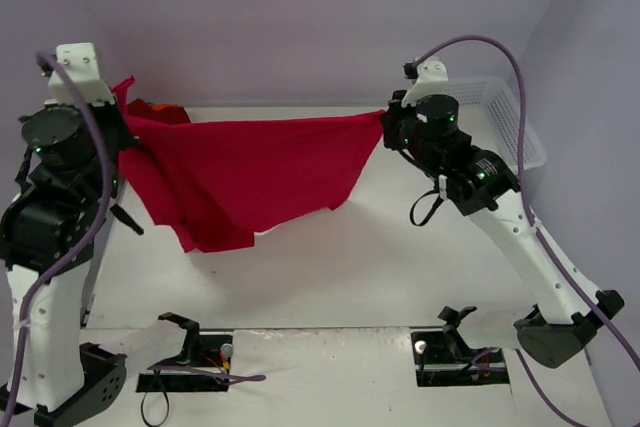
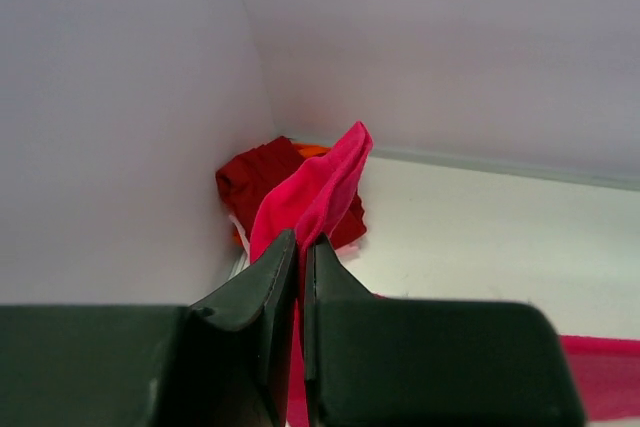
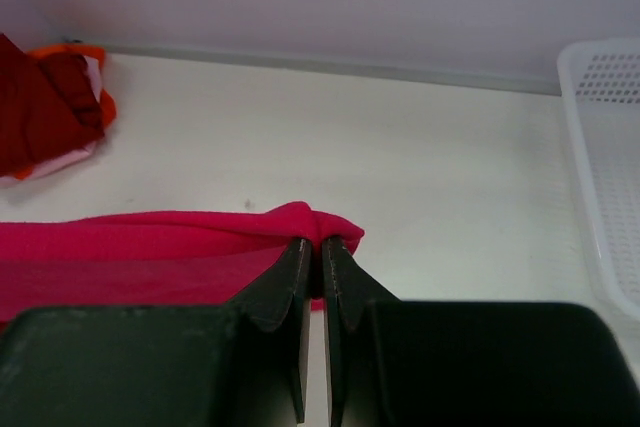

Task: Fold and stack the t-shirts
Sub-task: Flatten the tshirt out

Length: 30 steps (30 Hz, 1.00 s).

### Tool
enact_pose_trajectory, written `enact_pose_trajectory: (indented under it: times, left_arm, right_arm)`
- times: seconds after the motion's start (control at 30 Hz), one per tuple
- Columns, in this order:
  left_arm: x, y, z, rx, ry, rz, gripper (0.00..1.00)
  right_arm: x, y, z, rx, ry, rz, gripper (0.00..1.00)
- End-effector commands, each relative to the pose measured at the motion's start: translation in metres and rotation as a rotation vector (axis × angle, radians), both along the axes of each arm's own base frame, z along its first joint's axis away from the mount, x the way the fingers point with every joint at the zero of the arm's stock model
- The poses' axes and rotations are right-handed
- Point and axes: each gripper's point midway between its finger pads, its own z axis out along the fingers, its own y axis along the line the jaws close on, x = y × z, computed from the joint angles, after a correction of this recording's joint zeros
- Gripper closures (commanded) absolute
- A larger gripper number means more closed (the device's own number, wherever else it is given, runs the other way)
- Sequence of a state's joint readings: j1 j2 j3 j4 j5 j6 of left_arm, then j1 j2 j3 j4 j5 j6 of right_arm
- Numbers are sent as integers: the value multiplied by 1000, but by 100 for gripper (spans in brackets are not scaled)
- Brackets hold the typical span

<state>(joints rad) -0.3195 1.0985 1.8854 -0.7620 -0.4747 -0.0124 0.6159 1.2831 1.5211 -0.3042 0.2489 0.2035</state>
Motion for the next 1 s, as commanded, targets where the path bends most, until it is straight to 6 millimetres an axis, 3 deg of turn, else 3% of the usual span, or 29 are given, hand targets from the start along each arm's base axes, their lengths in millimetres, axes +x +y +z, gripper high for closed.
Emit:
enact_pose_trajectory:
  times: [0.0,0.17,0.3,0.43,0.63,0.97]
  left_arm:
    - [-20,5,19,-57,-66,-4,100]
    - [-51,0,34,-114,-128,-84,100]
    - [-63,-14,28,-153,-105,-181,100]
    - [-79,-16,26,-183,-107,-215,100]
    - [-98,-18,38,-218,-146,-255,100]
    - [-121,-8,63,-237,-239,-252,100]
  right_arm:
    - [-14,-12,57,77,-124,3,100]
    - [-45,-16,102,178,-200,76,100]
    - [-67,-18,123,235,-231,124,100]
    - [-92,-32,145,278,-281,135,100]
    - [-105,-43,153,277,-295,130,100]
    - [-109,-55,141,264,-291,89,100]
